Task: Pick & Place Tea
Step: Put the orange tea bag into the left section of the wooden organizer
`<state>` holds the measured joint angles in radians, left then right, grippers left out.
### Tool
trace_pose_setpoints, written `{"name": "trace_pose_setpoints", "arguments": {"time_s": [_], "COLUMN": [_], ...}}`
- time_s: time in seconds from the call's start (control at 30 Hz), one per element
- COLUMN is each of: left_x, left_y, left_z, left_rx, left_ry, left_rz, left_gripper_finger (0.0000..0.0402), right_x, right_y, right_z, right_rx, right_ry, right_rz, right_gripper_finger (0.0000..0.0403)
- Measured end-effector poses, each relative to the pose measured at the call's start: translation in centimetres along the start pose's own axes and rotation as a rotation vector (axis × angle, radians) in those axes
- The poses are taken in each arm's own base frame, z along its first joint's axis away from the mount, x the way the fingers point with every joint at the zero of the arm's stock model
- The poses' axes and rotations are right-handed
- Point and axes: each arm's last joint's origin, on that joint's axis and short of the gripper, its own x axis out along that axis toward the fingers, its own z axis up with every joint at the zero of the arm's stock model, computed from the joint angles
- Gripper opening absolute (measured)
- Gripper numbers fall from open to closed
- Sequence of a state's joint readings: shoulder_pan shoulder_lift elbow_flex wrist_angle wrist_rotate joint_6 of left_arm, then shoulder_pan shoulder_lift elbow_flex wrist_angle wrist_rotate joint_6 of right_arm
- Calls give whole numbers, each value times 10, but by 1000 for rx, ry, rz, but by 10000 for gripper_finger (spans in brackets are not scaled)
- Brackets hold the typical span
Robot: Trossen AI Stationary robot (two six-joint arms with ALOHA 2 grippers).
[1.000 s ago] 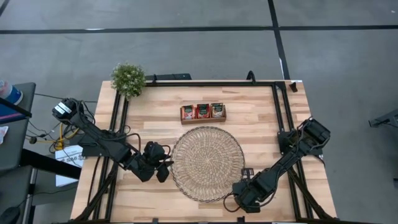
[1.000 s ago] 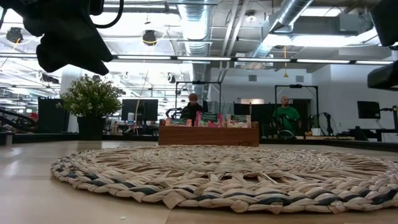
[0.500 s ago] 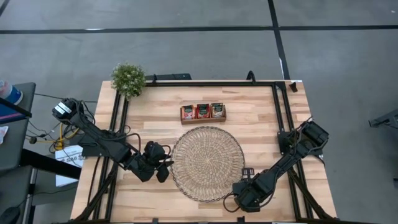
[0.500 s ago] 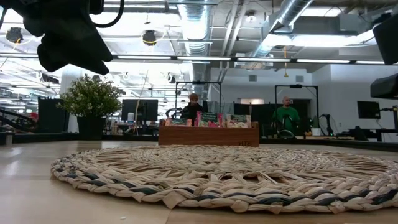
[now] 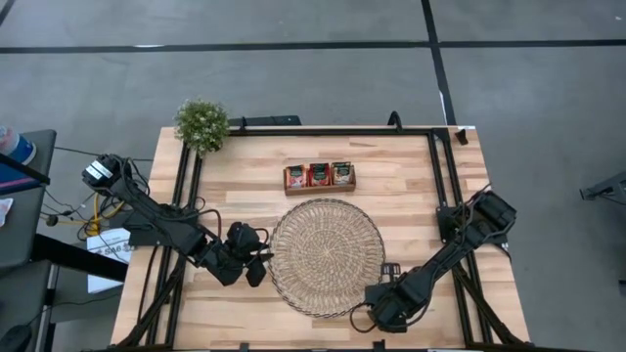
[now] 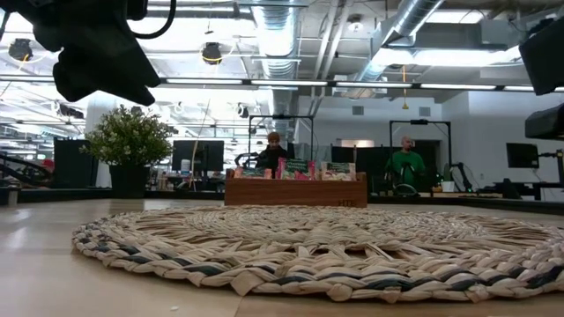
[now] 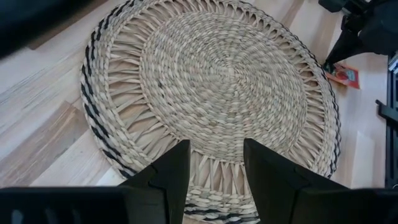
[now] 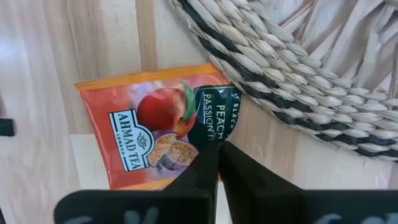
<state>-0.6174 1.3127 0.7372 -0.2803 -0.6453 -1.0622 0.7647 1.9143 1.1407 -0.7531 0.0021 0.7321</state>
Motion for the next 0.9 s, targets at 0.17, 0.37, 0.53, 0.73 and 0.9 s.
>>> {"name": "trace_pose_setpoints", "arguments": {"time_s": [0.17, 0.37, 0.53, 0.73, 0.9], "left_x": [0, -1, -2, -1, 3], "left_y": [-4, -13, -20, -24, -25], "left_z": [2, 8, 14, 26, 42], "left_rx": [-20, -7, -11, -23, -70], "left_ry": [-17, -69, -118, -192, -266], "left_rz": [-31, -112, -175, -226, -266], "left_gripper_finger": [142, 142, 142, 142, 142], "right_x": [-9, -43, -80, -125, -147], "right_y": [4, 16, 26, 20, 0], "right_z": [-1, -1, 3, 17, 39], "right_rx": [-14, -52, -81, -61, -27], "right_ry": [55, 114, 104, -16, -146], "right_rz": [-39, -87, -131, -263, -375], "right_gripper_finger": [3, 1, 0, 0, 0]}}
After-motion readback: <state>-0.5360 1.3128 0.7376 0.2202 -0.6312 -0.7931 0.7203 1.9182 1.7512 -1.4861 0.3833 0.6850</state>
